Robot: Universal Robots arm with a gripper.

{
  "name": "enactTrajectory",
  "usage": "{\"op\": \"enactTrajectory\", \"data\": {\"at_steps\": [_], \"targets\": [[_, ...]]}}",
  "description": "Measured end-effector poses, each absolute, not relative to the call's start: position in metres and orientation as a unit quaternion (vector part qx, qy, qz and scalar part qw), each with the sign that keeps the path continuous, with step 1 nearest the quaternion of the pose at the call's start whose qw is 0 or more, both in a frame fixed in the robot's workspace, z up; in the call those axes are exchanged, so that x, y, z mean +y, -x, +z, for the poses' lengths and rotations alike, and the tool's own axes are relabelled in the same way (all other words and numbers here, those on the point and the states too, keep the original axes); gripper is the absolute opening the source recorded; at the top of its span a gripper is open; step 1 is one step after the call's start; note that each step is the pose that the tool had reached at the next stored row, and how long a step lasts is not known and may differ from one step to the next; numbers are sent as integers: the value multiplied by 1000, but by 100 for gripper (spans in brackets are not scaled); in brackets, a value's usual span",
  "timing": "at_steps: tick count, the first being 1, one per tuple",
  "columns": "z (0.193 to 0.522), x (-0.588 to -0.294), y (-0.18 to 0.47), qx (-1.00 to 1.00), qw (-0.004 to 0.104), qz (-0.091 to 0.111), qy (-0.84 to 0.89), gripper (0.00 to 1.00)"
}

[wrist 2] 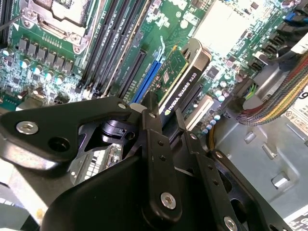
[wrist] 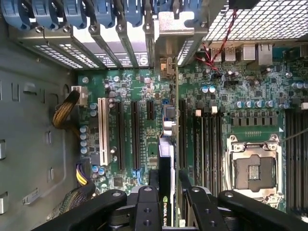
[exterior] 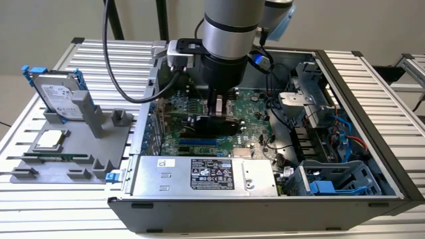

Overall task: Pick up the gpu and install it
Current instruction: 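Insert the gpu into the slot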

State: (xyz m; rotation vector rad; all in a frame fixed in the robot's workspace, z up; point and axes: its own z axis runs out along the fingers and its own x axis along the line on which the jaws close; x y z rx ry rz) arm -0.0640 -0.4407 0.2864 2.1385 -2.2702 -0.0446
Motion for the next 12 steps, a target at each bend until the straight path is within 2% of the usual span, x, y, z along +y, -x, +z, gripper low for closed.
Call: {"op": "enactTrajectory", "data": {"at_steps": [12], "targets": [[281, -441, 68, -728, 11, -14, -686, 0]]}}
